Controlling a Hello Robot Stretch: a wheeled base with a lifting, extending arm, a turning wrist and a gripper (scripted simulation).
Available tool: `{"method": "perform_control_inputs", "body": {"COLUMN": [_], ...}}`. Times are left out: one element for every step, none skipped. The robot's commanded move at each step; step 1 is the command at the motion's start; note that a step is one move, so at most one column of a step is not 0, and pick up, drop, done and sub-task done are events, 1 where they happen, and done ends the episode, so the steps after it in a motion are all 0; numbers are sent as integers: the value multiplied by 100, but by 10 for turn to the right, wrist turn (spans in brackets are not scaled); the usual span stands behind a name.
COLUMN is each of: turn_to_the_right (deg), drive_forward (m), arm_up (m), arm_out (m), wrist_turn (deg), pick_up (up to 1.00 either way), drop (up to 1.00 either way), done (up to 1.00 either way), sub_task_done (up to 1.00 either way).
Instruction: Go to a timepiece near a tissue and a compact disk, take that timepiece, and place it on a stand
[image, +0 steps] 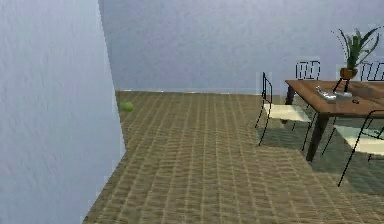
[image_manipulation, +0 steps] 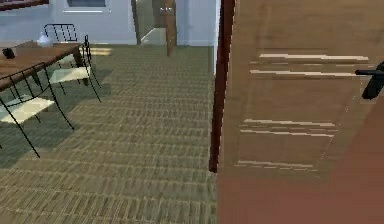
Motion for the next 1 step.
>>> {"method": "perform_control_inputs", "body": {"turn_to_the_right": [-90], "drive_forward": [0], "arm_up": [0], "arm_out": [0], "wrist_turn": [0], "pick_up": [0], "drop": [0], "done": [0], "sub_task_done": [0]}}
